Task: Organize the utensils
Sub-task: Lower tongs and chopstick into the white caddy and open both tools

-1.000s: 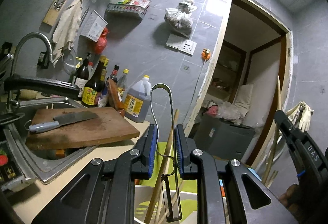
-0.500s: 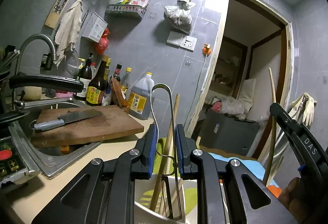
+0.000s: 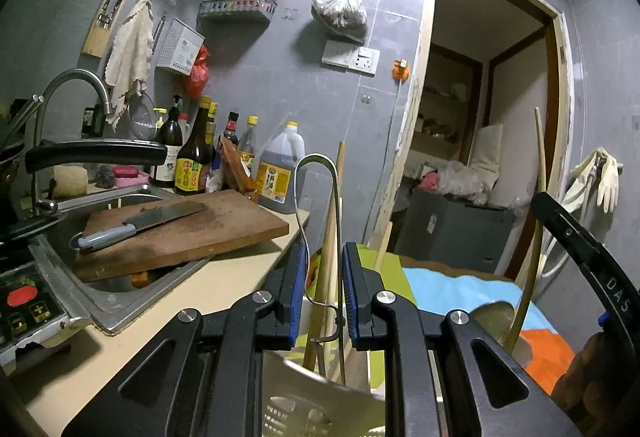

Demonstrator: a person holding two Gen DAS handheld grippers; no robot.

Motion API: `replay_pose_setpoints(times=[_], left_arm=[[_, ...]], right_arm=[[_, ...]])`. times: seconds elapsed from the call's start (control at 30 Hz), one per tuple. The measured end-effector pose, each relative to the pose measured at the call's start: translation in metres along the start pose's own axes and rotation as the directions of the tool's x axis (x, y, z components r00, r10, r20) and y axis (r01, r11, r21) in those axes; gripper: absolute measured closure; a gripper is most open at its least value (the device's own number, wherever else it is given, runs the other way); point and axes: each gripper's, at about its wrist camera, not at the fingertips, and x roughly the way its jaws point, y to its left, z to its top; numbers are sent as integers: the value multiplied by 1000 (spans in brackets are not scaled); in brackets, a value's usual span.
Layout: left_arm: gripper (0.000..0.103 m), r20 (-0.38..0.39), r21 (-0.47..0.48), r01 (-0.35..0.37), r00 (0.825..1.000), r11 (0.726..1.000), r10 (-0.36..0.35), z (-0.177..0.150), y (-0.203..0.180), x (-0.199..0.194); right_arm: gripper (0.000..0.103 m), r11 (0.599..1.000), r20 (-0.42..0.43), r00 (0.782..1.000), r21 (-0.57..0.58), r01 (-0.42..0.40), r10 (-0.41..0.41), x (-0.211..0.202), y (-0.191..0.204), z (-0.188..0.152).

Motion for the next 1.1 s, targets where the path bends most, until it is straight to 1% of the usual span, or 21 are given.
replay_pose_setpoints(times=[0.37, 0.4, 0.47, 0.63, 0.7, 0.8, 0.87, 0.93, 1.03, 1.1], left_arm=[[87, -67, 47, 5, 998, 999, -2, -6, -9, -4], [85, -71, 49, 13, 997, 999, -9, -6, -10, -5], [76, -71, 58, 18, 997, 998, -14, -7, -13, -6], [74, -68, 52, 32, 997, 998, -29, -5, -15, -11], [72, -69, 43, 38, 997, 998, -35, -2, -14, -12], [68, -64, 33, 50, 997, 998, -48, 2, -16, -17], [66, -63, 34, 56, 997, 998, -54, 6, -19, -19], [63, -61, 38, 61, 996, 997, -59, 9, -22, -21], [60, -53, 47, 71, 996, 996, -69, 13, -28, -25], [55, -47, 54, 79, 996, 995, -76, 16, -33, -27]], right_arm=[[98, 1000, -80, 997, -6, -20, 19, -6, -4, -8], [98, 1000, -89, 996, -3, -20, 20, -6, -5, -9], [98, 1000, -106, 994, 5, -22, 23, -6, -6, -10], [97, 1000, -124, 992, 14, -23, 25, -9, -10, -10], [97, 1000, -127, 992, 11, -24, 25, -11, -10, -8], [94, 1000, -121, 992, 17, -23, 25, -11, -10, -8], [86, 1000, -113, 993, 20, -22, 24, -14, -11, -5], [81, 999, -101, 995, 27, -21, 24, -18, -13, -2], [80, 1000, -90, 996, 23, -13, 15, -23, -16, 5], [75, 1000, -77, 997, 27, -3, 5, -30, -19, 10]])
